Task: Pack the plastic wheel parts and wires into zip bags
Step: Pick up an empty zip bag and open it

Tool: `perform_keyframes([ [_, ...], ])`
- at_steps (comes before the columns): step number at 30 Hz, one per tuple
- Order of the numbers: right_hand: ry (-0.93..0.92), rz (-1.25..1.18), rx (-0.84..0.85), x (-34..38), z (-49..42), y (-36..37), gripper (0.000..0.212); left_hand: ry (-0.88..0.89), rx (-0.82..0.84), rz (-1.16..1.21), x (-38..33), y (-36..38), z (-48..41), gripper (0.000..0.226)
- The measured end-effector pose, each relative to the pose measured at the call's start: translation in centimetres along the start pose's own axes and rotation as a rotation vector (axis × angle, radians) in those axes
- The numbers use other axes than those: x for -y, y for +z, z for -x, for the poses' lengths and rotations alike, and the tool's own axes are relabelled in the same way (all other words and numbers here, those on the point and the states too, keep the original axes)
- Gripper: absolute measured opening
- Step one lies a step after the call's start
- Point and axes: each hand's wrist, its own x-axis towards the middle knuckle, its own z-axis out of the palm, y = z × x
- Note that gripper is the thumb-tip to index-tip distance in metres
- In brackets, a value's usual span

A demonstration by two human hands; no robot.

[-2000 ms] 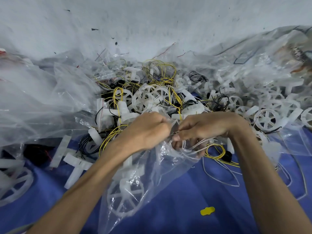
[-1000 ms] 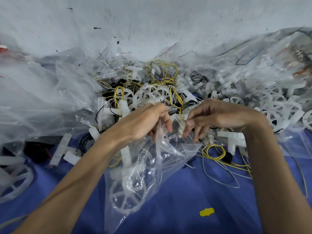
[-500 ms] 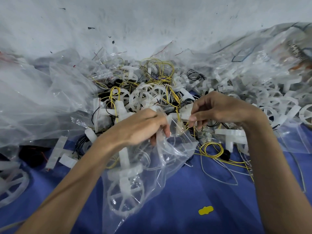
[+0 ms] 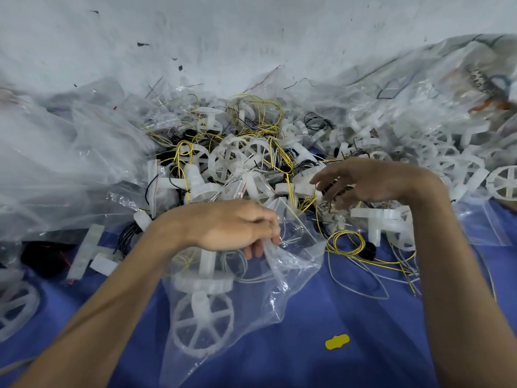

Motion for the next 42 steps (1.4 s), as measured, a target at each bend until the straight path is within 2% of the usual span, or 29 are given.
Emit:
perform_keyframes([
  [3,0.066,0.072,0.098,0.6,0.1,0.5,0.051,0.012,0.0,-0.007,0.1,-0.2,0.0,0.025],
  [8,0.16,0.288,0.189,0.5,0.2,1.3,0.035,0.001,0.049,-0.042,-0.3,0.0,0.1,0.021],
  [14,0.293,0.698,0.24,-1.6,0.9,4.4,0.037,0.009,0.05,-0.043,-0.2,-0.1,0.1,0.024],
  [16,0.249,0.709,0.162,-2.4,1.2,5.0,0.02,0.012,0.05,-0.047,-0.3,-0.1,0.0,0.024],
  [19,0.094,0.63,-0.016,-3.2,1.4,5.2,0.015,0.013,0.051,-0.068,-0.3,0.1,0.0,0.024],
  [21,-0.12,0.558,-0.262,-3.4,1.4,5.6,0.01,0.018,0.045,-0.066,-0.2,0.0,0.0,0.023],
  [23,-0.363,0.517,-0.563,-3.4,1.2,6.4,0.016,0.021,0.038,-0.066,-0.1,-0.1,0.2,0.023],
  [25,-0.505,0.369,-0.774,-3.2,0.9,7.6,0.02,0.015,0.04,-0.074,0.0,-0.2,0.3,0.026],
  [28,-0.52,0.023,-0.964,-2.7,0.4,9.7,0.024,0.008,0.045,-0.09,0.0,-0.2,0.2,0.027],
  [30,-0.501,-0.149,-1.041,-2.3,0.0,10.7,0.021,0.006,0.045,-0.097,-0.1,0.0,0.1,0.025],
  [33,-0.555,-0.168,-1.128,-1.8,-0.1,11.2,0.019,0.001,0.047,-0.094,-0.1,0.0,0.0,0.023],
  [36,-0.641,-0.165,-1.099,-1.6,0.2,11.5,0.022,0.001,0.054,-0.084,-0.1,0.1,-0.1,0.021],
  [38,-0.608,-0.184,-1.087,-1.5,0.3,12.0,0.023,0.008,0.049,-0.073,0.0,0.1,0.0,0.018],
  [40,-0.59,-0.24,-1.062,-1.1,0.3,12.3,0.013,0.015,0.04,-0.072,0.0,0.0,0.2,0.017],
  [42,-0.585,-0.286,-1.032,-0.9,0.2,12.6,0.011,0.014,0.033,-0.08,0.1,-0.1,0.3,0.017],
])
